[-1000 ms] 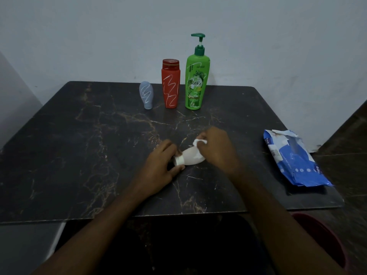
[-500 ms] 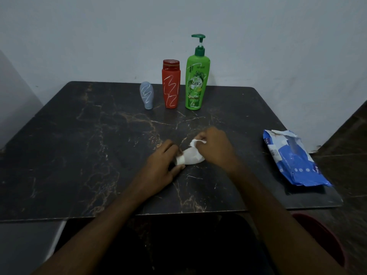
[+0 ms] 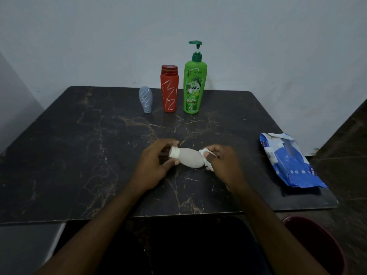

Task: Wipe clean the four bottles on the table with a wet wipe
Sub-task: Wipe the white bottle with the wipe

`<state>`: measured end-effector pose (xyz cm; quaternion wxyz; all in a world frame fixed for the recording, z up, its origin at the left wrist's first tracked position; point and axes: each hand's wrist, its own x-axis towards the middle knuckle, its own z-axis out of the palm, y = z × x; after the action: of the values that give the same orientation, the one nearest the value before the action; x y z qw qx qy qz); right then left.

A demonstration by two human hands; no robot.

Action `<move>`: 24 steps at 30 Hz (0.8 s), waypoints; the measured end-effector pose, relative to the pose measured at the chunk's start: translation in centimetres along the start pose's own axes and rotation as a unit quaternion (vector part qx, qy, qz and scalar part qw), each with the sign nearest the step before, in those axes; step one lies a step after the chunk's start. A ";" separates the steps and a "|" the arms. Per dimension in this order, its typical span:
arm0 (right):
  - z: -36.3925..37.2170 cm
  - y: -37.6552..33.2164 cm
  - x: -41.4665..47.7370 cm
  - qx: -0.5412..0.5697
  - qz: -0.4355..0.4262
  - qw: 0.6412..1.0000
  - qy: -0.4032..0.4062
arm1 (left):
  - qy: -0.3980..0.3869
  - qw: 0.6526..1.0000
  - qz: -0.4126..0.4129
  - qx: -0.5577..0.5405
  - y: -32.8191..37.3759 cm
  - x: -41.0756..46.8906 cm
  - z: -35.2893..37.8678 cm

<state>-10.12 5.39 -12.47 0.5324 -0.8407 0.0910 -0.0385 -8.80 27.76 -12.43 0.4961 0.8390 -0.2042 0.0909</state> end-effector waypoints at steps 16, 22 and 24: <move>3.4 -0.7 -4.5 0.010 -0.093 0.995 0.033 | 0.028 0.984 -0.155 -0.081 1.3 2.0 2.5; 0.8 0.5 -3.2 -0.016 -0.098 0.993 0.066 | -0.058 0.993 -0.082 0.061 0.6 2.5 0.8; 0.4 0.9 -2.9 -0.034 -0.128 0.987 0.085 | -0.069 0.992 -0.059 0.084 0.4 2.3 0.9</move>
<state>-12.96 5.98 -13.36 0.4841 -0.8569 0.0292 -0.1748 -6.90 26.20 -11.77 0.4126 0.8928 -0.1798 0.0199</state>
